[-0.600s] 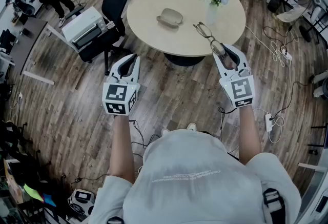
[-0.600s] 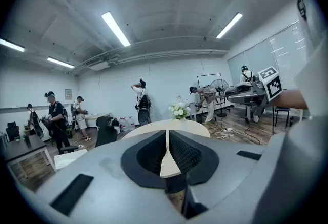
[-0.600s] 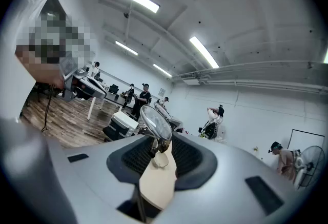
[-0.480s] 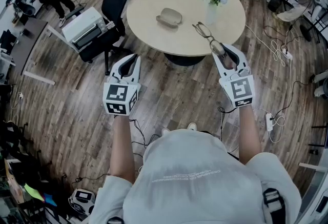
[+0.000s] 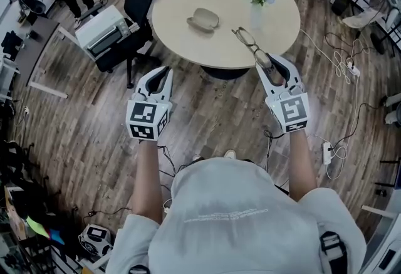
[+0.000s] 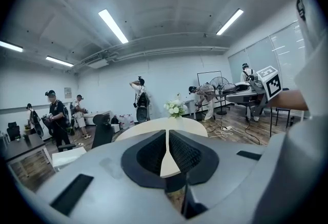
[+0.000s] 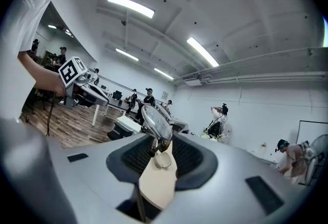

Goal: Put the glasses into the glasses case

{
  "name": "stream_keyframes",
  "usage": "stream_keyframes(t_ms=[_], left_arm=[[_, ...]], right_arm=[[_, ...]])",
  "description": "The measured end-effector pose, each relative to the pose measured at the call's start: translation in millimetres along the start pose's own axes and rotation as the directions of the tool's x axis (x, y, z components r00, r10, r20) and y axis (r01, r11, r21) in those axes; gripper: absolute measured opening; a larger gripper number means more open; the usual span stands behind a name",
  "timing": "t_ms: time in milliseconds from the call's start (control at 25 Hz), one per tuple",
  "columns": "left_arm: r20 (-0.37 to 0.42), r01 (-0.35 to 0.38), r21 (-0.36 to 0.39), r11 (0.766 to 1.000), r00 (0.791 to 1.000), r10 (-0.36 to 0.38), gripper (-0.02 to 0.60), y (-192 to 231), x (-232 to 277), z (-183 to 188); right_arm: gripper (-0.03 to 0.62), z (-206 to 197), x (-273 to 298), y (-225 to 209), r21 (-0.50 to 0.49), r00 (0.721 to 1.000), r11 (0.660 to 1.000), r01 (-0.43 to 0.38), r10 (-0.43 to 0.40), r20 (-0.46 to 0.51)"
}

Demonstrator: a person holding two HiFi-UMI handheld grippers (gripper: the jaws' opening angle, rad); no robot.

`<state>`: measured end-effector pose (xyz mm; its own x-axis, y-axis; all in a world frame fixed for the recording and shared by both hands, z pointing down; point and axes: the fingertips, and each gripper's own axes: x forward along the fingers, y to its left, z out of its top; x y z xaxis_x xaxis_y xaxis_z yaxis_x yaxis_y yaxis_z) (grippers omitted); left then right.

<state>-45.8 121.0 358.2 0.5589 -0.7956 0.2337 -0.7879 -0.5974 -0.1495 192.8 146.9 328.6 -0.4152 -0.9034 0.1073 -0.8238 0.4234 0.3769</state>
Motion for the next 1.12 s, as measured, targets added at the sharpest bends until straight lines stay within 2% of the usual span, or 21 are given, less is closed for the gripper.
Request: stream_keyframes(t_ms=[360, 680, 840, 1120], left_arm=[[-0.028, -0.017, 0.005, 1.0, 0.999, 0.017, 0.026, -24.2, 30.3, -1.3], [-0.081, 0.008, 0.127, 0.992, 0.997, 0.003, 0.026, -17.1, 58.4, -15.7], [-0.082, 0.036, 0.133, 0.991, 0.996, -0.025, 0.026, 13.2, 84.9, -25.9], [-0.073, 0.058, 0.146, 0.988, 0.996, -0.048, 0.026, 100.4, 148.1, -31.5]], right_arm=[[0.115, -23.2, 9.3, -25.4, -0.006, 0.998, 0.998, -0.062, 0.062, 0.001], [0.116, -43.4, 38.7, -32.7, -0.097, 0.994, 0.99, -0.1, 0.095, -0.054], [0.115, -48.9, 77.4, -30.6, -0.148, 0.991, 0.982, -0.115, 0.103, -0.088], [0.115, -55.2, 166.5, -32.6, -0.211, 0.982, 0.968, -0.14, 0.108, -0.153]])
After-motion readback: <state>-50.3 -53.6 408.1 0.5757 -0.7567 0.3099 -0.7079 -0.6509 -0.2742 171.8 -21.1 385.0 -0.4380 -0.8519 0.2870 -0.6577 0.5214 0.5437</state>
